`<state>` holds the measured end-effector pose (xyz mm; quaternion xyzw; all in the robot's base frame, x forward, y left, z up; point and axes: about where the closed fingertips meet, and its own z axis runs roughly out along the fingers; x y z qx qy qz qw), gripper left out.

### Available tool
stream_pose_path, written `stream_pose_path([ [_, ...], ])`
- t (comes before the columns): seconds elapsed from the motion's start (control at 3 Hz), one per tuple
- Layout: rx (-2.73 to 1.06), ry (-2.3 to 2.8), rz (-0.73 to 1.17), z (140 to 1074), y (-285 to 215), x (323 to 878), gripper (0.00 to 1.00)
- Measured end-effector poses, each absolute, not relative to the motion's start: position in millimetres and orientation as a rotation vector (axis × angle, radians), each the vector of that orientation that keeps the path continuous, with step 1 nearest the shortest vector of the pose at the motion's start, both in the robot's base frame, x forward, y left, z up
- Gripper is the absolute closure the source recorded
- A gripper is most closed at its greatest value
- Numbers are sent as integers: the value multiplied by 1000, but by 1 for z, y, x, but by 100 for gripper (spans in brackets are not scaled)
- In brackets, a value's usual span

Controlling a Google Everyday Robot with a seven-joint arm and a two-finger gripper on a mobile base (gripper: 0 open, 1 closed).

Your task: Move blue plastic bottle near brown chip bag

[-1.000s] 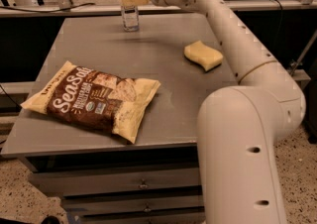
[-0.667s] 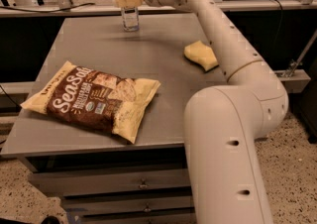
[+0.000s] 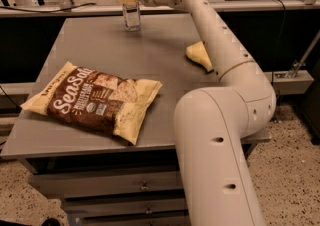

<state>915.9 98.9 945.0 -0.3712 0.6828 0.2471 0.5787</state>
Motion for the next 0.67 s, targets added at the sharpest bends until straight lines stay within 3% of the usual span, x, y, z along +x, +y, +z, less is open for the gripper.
stream_pose_path([
  [0.67, -855, 1588, 627, 961, 82, 885, 88],
])
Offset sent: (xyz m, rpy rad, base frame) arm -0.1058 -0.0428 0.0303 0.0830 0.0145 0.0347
